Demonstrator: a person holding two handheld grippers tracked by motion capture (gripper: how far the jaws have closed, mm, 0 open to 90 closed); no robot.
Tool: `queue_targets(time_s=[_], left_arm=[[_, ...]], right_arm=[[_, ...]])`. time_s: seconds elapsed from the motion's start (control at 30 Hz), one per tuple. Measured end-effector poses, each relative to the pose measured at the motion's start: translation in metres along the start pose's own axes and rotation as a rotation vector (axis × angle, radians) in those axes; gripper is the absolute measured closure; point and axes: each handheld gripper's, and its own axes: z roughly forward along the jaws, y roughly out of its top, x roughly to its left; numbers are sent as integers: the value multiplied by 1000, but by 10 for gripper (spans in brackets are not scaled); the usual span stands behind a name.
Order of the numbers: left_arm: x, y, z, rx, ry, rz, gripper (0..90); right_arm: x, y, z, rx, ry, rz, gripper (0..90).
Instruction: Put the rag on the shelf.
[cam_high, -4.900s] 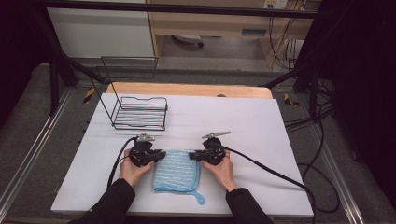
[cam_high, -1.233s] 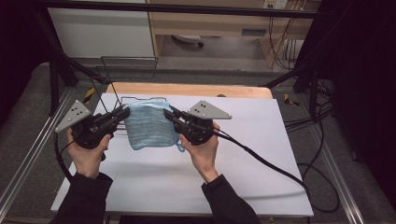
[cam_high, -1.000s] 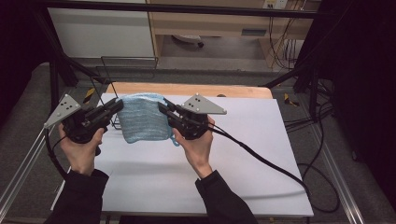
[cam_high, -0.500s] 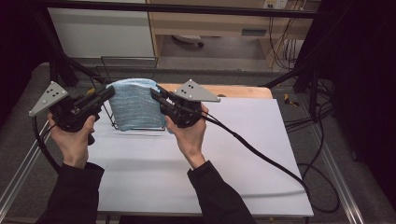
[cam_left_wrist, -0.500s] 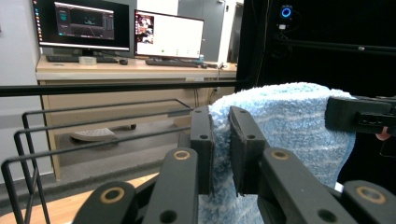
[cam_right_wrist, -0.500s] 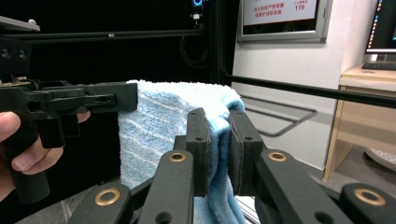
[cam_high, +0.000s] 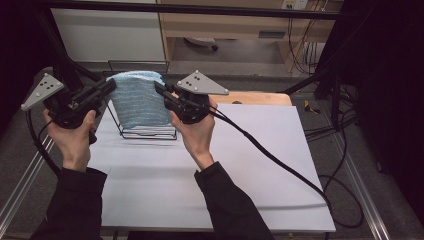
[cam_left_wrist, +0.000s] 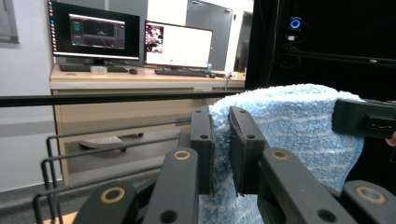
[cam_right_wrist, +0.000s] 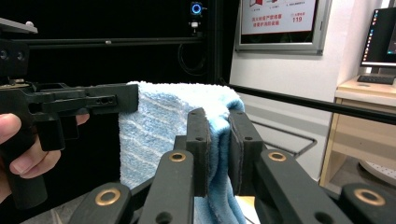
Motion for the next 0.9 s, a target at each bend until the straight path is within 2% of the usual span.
queue_targets(time_s=[0.5,0.9], left_arm=[[18,25,5,-28,36,7,805],[31,43,12,-52,45,-10,805]], right_arm=[[0,24,26,-19,-11,-18,810],[-3,43,44,-41,-24,-32,810]])
